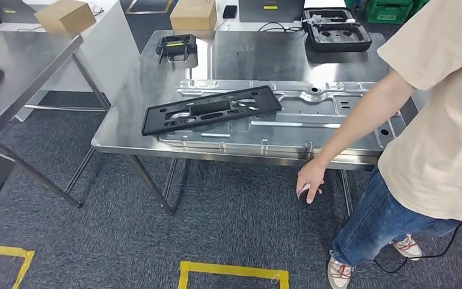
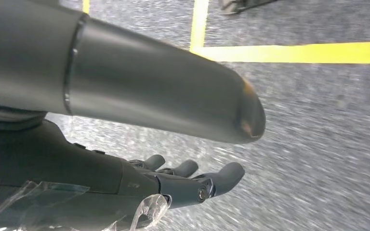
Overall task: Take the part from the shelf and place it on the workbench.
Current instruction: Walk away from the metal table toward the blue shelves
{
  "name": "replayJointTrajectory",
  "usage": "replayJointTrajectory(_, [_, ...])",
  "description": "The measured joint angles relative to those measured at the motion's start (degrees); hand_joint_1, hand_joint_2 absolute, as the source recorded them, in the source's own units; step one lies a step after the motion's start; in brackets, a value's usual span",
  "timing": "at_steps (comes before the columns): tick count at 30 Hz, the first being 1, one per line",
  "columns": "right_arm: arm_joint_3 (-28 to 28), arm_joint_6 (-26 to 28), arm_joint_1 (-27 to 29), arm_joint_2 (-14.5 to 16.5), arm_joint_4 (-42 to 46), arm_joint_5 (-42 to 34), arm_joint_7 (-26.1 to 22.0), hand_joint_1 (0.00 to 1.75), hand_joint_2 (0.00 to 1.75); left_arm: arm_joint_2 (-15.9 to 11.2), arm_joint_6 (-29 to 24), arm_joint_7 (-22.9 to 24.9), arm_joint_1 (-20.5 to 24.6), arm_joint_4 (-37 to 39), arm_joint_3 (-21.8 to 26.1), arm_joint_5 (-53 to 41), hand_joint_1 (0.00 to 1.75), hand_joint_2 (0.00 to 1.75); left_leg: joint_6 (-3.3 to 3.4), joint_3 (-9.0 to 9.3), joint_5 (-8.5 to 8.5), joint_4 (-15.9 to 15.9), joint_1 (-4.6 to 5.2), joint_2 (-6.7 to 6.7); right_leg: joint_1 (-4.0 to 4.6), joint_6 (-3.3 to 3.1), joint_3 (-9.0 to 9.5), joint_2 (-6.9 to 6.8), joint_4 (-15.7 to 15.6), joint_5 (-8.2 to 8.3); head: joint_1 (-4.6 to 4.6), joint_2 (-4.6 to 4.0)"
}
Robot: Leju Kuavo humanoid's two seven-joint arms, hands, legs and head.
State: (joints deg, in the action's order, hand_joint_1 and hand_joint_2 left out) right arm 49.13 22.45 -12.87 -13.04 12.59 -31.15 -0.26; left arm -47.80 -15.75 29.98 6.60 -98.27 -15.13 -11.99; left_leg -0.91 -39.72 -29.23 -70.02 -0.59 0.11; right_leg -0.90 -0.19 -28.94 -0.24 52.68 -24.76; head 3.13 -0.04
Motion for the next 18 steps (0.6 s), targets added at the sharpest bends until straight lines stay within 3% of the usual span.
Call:
replayJointTrajectory(1, [0.0, -0.1, 0.2, 0.2, 0.0, 0.0, 0.1, 0.00, 0.00, -0.2, 0.0, 0.0, -0.6, 0.0, 0.4, 0.0, 0.00, 0.00, -0.11, 0.70, 0.83, -1.2, -0.14, 0.00, -0.01, 0.08, -0.94, -0.04, 0.0, 0.69, 0.00, 0.00])
replayJointTrajectory(2, [0.0, -0.2, 0.4, 0.4, 0.0, 0.0, 0.1, 0.00, 0.00, -0.3, -0.1, 0.0, -1.1, 0.0, 0.9, 0.0, 0.00, 0.00, -0.13, 2.44, 2.46, -0.2, -0.26, 0.00, -0.02, 0.20, -1.84, -0.07, 0.0, 1.38, 0.00, 0.00])
replayJointTrajectory(4, [0.0, -0.3, 0.5, 0.8, 0.0, 0.0, 0.1, 0.00, 0.00, -0.7, -0.2, 0.0, -1.5, -0.2, 1.9, 0.0, 0.00, 0.00, 0.13, 8.98, 4.60, 7.8, -0.30, 0.01, 0.01, 0.60, -3.19, -0.07, 0.0, 2.63, 0.00, 0.00])
replayJointTrajectory(6, [0.0, -0.4, 0.5, 1.0, 0.0, 0.1, 0.1, 0.00, 0.00, -1.1, -0.2, -0.1, -1.6, -0.5, 2.9, 0.0, 0.00, 0.00, 0.84, 15.23, 3.64, 17.2, 0.03, -0.02, 0.08, 1.20, -3.87, 0.00, 0.0, 3.78, -0.02, 0.00])
replayJointTrajectory(7, [0.0, -0.4, 0.5, 1.1, 0.0, 0.1, 0.1, 0.00, 0.00, -1.3, -0.2, -0.2, -1.7, -0.7, 3.3, 0.1, 0.00, 0.00, 1.24, 16.57, 3.06, 19.7, 0.27, -0.04, 0.04, 1.56, -4.08, 0.02, -0.2, 4.37, -0.02, 0.00])
replayJointTrajectory(9, [0.0, -0.6, 0.6, 1.2, 0.0, 0.3, 0.1, 0.00, 0.00, -1.4, -0.1, -0.4, -1.9, -0.8, 3.9, 0.1, 0.00, 0.00, 2.10, 15.98, 3.61, 20.6, 0.50, 0.06, -0.14, 2.35, -4.56, 0.09, -0.3, 5.16, -0.01, 0.00])
replayJointTrajectory(10, [0.0, -0.7, 0.6, 1.3, 0.0, 0.4, 0.1, 0.00, 0.00, -1.4, 0.0, -0.6, -2.0, -0.8, 4.1, 0.2, 0.00, 0.00, 2.60, 15.31, 4.25, 20.7, 0.50, 0.11, -0.19, 2.61, -5.03, 0.12, 0.4, 4.27, -0.04, 0.00])
replayJointTrajectory(11, [0.0, -0.7, 0.6, 1.3, 0.0, 0.5, 0.2, 0.00, 0.00, -1.4, 0.1, -0.8, -2.0, -0.9, 4.3, 0.2, 0.00, 0.00, 3.13, 14.59, 5.02, 20.8, 0.47, 0.17, -0.19, 2.77, -5.77, 0.17, 2.1, 2.13, -0.08, 0.00])
replayJointTrajectory(12, [0.0, -0.8, 0.6, 1.4, 0.0, 0.5, 0.2, 0.00, 0.00, -1.4, 0.2, -1.0, -2.0, -0.9, 4.4, 0.2, 0.00, 0.00, 3.55, 13.78, 5.77, 20.8, 0.45, 0.21, -0.21, 2.79, -6.78, 0.20, 5.2, -1.04, -0.13, 0.00])
replayJointTrajectory(14, [0.0, -1.0, 0.6, 1.5, 0.0, 0.6, 0.2, 0.00, 0.00, -1.3, 0.5, -1.3, -2.1, -1.0, 4.6, 0.2, 0.00, 0.00, 4.05, 12.05, 7.29, 20.7, 0.68, 0.14, -0.10, 2.79, -9.04, 0.20, 13.7, -6.98, -0.23, 0.00])
replayJointTrajectory(15, [0.0, -1.2, 0.6, 1.6, 0.0, 0.6, 0.2, 0.00, 0.00, -1.2, 0.7, -1.3, -2.1, -1.0, 4.6, 0.2, 0.00, 0.00, 4.12, 11.09, 8.04, 20.6, 0.79, 0.11, -0.04, 2.80, -9.58, 0.21, 17.3, -7.96, -0.26, 0.00])
replayJointTrajectory(16, [0.0, -1.4, 0.6, 1.6, 0.0, 0.6, 0.2, 0.00, 0.00, -1.1, 0.8, -1.3, -2.1, -1.0, 4.6, 0.2, 0.00, 0.00, 4.11, 10.12, 8.76, 20.4, 0.87, 0.10, 0.01, 2.79, -9.32, 0.21, 19.2, -7.45, -0.26, 0.00])
replayJointTrajectory(17, [0.0, -1.6, 0.6, 1.6, 0.0, 0.6, 0.2, 0.00, 0.00, -1.0, 0.9, -1.3, -2.2, -1.0, 4.6, 0.2, 0.00, 0.00, 4.03, 9.16, 9.41, 20.2, 0.92, 0.09, 0.05, 2.72, -8.06, 0.21, 18.9, -5.89, -0.26, 0.00])
replayJointTrajectory(18, [0.0, -1.7, 0.5, 1.7, 0.0, 0.6, 0.1, 0.00, 0.00, -1.0, 1.0, -1.3, -2.2, -1.0, 4.6, 0.2, 0.00, 0.00, 3.88, 8.22, 9.98, 20.0, 0.94, 0.09, 0.07, 2.59, -5.76, 0.22, 16.4, -4.10, -0.27, 0.00])
